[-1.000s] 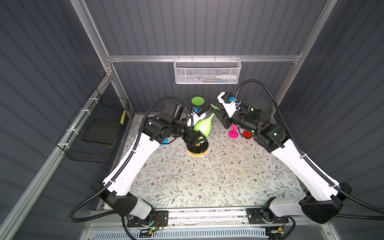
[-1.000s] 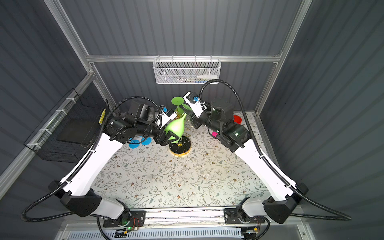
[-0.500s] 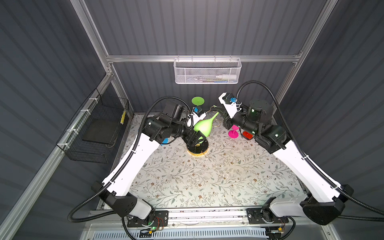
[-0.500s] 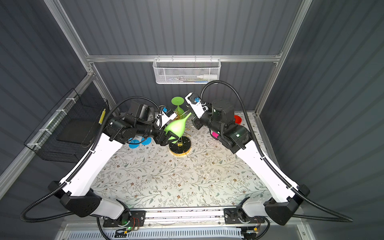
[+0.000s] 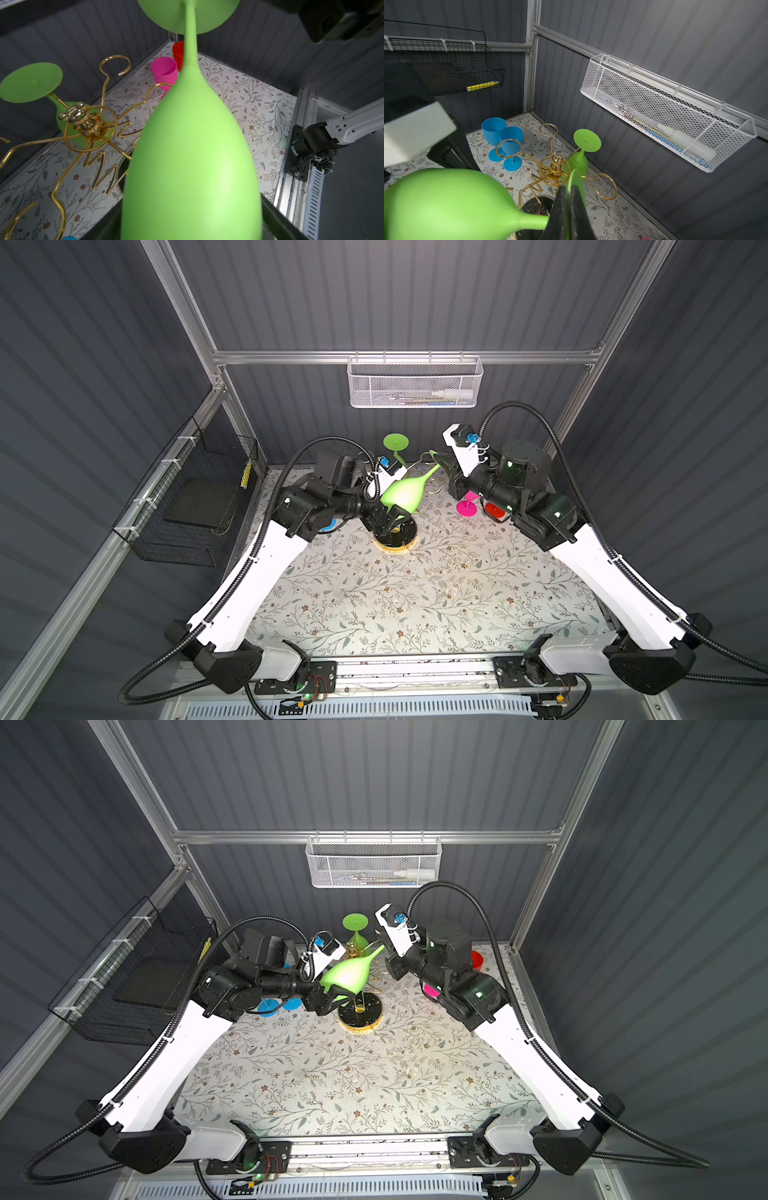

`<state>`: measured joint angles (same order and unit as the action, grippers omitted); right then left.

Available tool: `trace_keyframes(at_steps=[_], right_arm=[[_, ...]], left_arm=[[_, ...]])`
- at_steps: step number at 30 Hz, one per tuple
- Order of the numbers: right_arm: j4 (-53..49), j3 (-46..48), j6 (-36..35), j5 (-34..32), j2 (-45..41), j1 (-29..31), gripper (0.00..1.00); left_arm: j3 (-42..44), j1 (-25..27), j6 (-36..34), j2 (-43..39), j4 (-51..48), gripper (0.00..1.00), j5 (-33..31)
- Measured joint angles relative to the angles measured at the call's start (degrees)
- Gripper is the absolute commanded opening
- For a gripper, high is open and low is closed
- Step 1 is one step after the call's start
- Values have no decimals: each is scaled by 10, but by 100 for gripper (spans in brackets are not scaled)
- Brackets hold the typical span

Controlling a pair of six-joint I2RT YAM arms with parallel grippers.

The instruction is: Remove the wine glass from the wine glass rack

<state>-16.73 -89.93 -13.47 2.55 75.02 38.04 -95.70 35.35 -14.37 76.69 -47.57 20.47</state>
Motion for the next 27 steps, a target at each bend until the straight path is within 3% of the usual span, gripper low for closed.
trace_keyframes(at_steps=[7, 12, 19, 27], right_arm=[[1, 24, 15, -3, -16, 0, 0], [2, 29, 26, -6, -19, 0, 0], [2, 30, 46, -9, -21, -10, 0], [11, 58, 100, 27, -51, -63, 0]], left_arm=[[113, 0, -33, -112, 132, 95, 8], [157, 0, -43, -146, 201, 96, 8], [235, 0, -47, -192, 289, 90, -27], [305, 0, -44, -281, 417, 80, -42]])
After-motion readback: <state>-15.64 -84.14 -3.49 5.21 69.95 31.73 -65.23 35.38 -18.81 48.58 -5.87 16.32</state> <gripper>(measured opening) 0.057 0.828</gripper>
